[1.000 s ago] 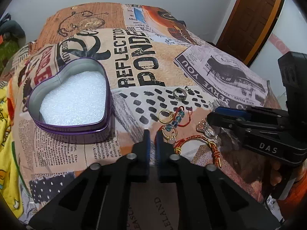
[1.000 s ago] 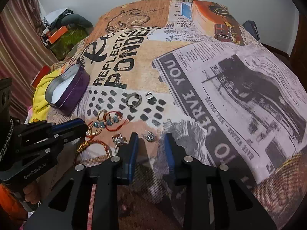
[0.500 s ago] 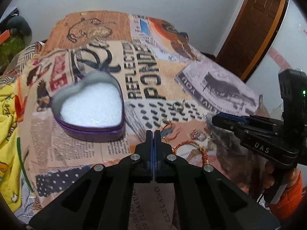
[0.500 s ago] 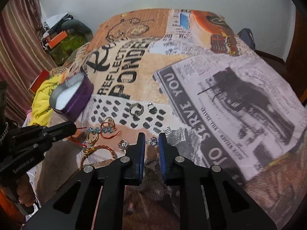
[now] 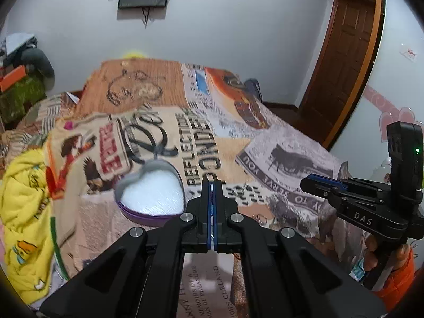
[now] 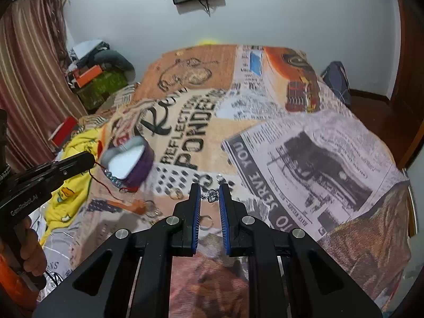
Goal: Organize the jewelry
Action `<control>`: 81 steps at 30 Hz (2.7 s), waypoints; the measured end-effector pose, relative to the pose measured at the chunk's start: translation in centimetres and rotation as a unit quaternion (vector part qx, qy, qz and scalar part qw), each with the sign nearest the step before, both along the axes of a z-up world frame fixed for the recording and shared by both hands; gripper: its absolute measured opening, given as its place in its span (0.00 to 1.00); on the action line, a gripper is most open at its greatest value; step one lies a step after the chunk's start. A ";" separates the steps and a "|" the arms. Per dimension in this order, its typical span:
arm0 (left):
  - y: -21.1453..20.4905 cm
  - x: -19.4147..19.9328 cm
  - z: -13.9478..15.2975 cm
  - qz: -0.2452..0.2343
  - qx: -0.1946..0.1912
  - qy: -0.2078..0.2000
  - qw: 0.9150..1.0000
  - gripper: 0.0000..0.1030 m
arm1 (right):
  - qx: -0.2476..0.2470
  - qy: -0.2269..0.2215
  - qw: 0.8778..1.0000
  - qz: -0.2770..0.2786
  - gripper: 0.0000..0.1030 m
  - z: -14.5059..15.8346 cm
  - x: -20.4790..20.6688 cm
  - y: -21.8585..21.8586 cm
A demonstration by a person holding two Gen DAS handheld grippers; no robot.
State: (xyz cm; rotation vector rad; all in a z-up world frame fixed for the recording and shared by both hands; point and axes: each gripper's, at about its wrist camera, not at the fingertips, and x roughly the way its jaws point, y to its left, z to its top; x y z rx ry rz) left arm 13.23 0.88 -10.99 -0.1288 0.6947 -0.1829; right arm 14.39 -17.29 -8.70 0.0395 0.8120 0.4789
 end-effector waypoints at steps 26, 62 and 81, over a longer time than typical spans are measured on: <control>6.9 3.6 0.6 0.026 -0.007 -0.028 0.999 0.00 | 0.001 -0.030 0.997 0.068 0.12 2.0 1.8 8.7; 10.1 4.6 -4.7 0.041 0.035 0.031 0.998 0.36 | -0.082 0.066 0.982 0.159 0.18 -4.2 4.2 16.7; 7.0 0.2 0.1 0.038 0.068 -0.004 0.997 0.57 | -0.069 -0.007 0.995 0.068 0.42 2.0 0.9 9.4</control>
